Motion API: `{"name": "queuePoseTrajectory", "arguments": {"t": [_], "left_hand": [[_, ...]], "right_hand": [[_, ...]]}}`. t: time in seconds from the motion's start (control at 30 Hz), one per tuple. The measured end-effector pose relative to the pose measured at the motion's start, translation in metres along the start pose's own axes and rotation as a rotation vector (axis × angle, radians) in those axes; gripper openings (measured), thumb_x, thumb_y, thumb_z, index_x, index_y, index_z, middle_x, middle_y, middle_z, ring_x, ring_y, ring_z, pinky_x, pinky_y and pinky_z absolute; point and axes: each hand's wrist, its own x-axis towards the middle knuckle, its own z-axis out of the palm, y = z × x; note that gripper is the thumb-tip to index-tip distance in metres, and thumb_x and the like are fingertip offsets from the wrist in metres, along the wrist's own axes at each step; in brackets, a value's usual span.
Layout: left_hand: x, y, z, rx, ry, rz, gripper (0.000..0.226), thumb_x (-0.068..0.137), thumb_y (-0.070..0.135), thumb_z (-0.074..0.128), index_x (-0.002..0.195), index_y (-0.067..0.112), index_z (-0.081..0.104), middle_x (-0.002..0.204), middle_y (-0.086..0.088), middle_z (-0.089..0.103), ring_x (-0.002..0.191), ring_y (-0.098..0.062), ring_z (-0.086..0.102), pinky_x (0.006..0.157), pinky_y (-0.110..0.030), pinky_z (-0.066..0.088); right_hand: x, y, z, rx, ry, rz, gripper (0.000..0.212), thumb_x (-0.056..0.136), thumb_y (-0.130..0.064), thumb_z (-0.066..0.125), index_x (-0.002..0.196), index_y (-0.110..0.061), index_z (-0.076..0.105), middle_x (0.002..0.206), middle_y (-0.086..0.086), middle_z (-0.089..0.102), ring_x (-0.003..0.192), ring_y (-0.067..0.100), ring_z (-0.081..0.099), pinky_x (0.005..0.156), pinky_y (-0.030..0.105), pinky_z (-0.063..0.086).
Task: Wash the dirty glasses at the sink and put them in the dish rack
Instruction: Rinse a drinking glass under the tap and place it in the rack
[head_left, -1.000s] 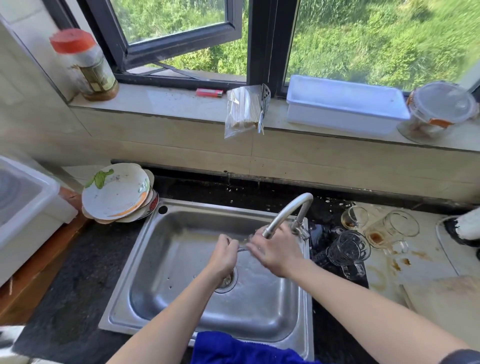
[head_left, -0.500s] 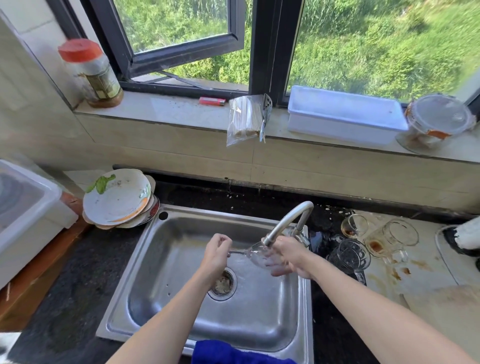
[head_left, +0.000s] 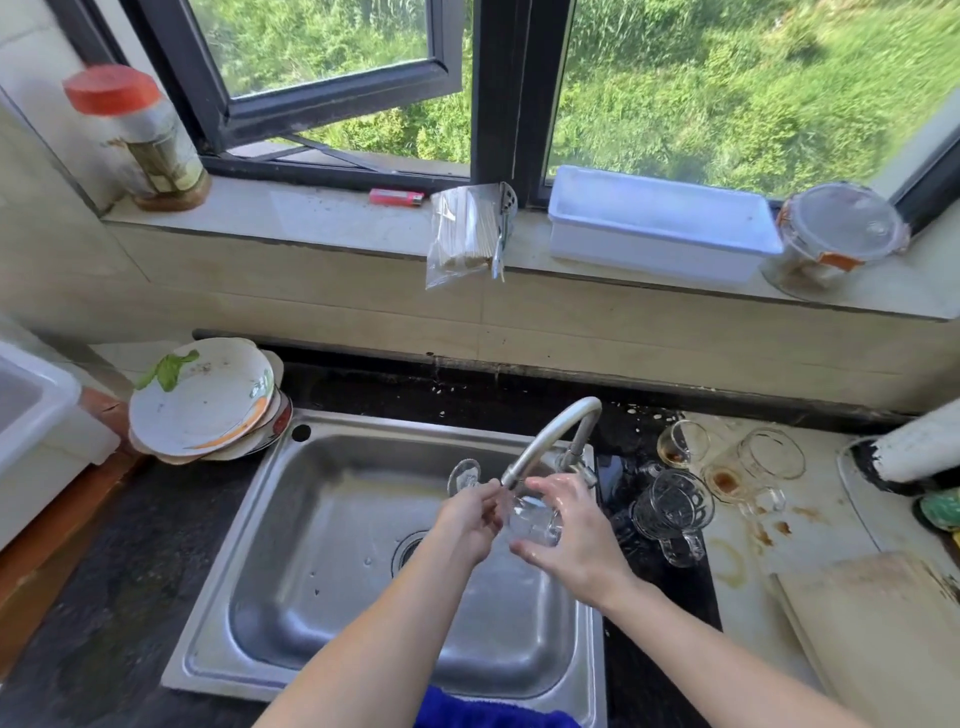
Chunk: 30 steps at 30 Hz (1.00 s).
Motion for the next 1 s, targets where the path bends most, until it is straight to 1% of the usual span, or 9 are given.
{"name": "queuePoseTrajectory", "arguments": {"t": [0.13, 0.2, 0.27, 0.37, 0.5, 0.7, 0.83, 0.93, 1.0], "left_hand": [[-0.006, -0.008, 0.016, 0.091, -0.003, 0.013, 0.013, 0.089, -0.006, 0.054, 0.092, 0.002, 0.063, 0.058, -0.006, 0.060, 0.051, -0.015, 0.049, 0.050, -0.024, 0.041], [-0.008, -0.006, 0.020, 0.096, 0.005, 0.002, 0.014, 0.090, -0.008, 0.052, 0.087, 0.002, 0.061, 0.059, -0.009, 0.063, 0.051, -0.017, 0.055, 0.045, -0.023, 0.040], [-0.007, -0.006, 0.024, 0.084, 0.038, 0.003, 0.017, 0.093, -0.005, 0.048, 0.083, 0.005, 0.058, 0.054, -0.007, 0.064, 0.046, -0.017, 0.056, 0.042, -0.022, 0.038], [-0.006, -0.014, 0.030, 0.131, 0.067, 0.030, 0.010, 0.094, 0.004, 0.053, 0.086, 0.008, 0.059, 0.060, -0.007, 0.059, 0.047, -0.015, 0.048, 0.045, -0.023, 0.036], [-0.007, -0.013, 0.026, 0.004, -0.061, -0.062, 0.011, 0.103, 0.011, 0.038, 0.103, 0.010, 0.048, 0.071, -0.013, 0.063, 0.052, -0.020, 0.059, 0.038, -0.020, 0.046], [-0.001, -0.016, 0.015, 0.058, 0.039, -0.042, 0.005, 0.095, 0.009, 0.057, 0.091, 0.007, 0.056, 0.066, -0.011, 0.058, 0.050, -0.020, 0.053, 0.047, -0.028, 0.050], [0.009, -0.018, 0.008, 0.485, 0.209, 0.205, 0.018, 0.079, 0.020, 0.075, 0.085, 0.008, 0.064, 0.069, -0.007, 0.057, 0.048, -0.021, 0.052, 0.056, -0.029, 0.050], [0.003, -0.012, 0.014, 0.643, 0.182, 0.296, 0.021, 0.092, 0.021, 0.059, 0.082, 0.004, 0.064, 0.063, -0.010, 0.059, 0.047, -0.023, 0.055, 0.045, -0.025, 0.046], [0.000, -0.005, 0.016, 0.679, 0.097, 0.225, 0.026, 0.099, 0.016, 0.044, 0.089, 0.003, 0.064, 0.068, -0.012, 0.058, 0.048, -0.024, 0.058, 0.039, -0.021, 0.041]], "right_hand": [[-0.012, 0.008, -0.001, -0.070, 0.108, -0.023, 0.072, 0.075, -0.039, 0.077, 0.136, -0.015, 0.049, 0.127, -0.010, 0.046, 0.119, 0.004, 0.047, 0.105, 0.018, 0.037], [-0.019, 0.009, 0.001, -0.145, 0.084, -0.120, 0.069, 0.075, -0.037, 0.074, 0.136, -0.015, 0.050, 0.127, -0.009, 0.046, 0.117, -0.003, 0.040, 0.103, 0.005, 0.026], [-0.023, 0.010, 0.002, -0.178, 0.098, -0.161, 0.067, 0.075, -0.036, 0.074, 0.135, -0.015, 0.052, 0.127, -0.006, 0.049, 0.117, -0.004, 0.035, 0.100, 0.002, 0.020], [-0.023, 0.013, -0.002, -0.206, 0.204, -0.140, 0.062, 0.076, -0.036, 0.073, 0.130, -0.011, 0.056, 0.123, -0.001, 0.052, 0.115, 0.004, 0.042, 0.098, 0.013, 0.032], [-0.031, 0.016, -0.003, -0.299, 0.143, -0.289, 0.065, 0.072, -0.037, 0.070, 0.131, -0.015, 0.055, 0.122, -0.002, 0.052, 0.117, 0.009, 0.045, 0.097, 0.020, 0.042], [-0.040, 0.021, -0.004, -0.346, 0.137, -0.338, 0.062, 0.073, -0.039, 0.068, 0.129, -0.015, 0.057, 0.119, 0.002, 0.055, 0.113, 0.015, 0.052, 0.094, 0.025, 0.050], [-0.041, 0.016, -0.015, -0.325, 0.111, -0.303, 0.064, 0.070, -0.043, 0.066, 0.128, -0.018, 0.058, 0.118, -0.003, 0.055, 0.111, 0.010, 0.052, 0.094, 0.024, 0.048], [-0.040, 0.006, -0.026, -0.166, 0.089, -0.165, 0.066, 0.068, -0.046, 0.070, 0.129, -0.024, 0.058, 0.119, -0.010, 0.054, 0.110, 0.003, 0.050, 0.097, 0.017, 0.040], [-0.038, 0.002, -0.034, 0.056, 0.082, 0.010, 0.064, 0.065, -0.041, 0.078, 0.125, -0.031, 0.058, 0.117, -0.017, 0.055, 0.106, -0.002, 0.052, 0.091, 0.015, 0.041]]}}
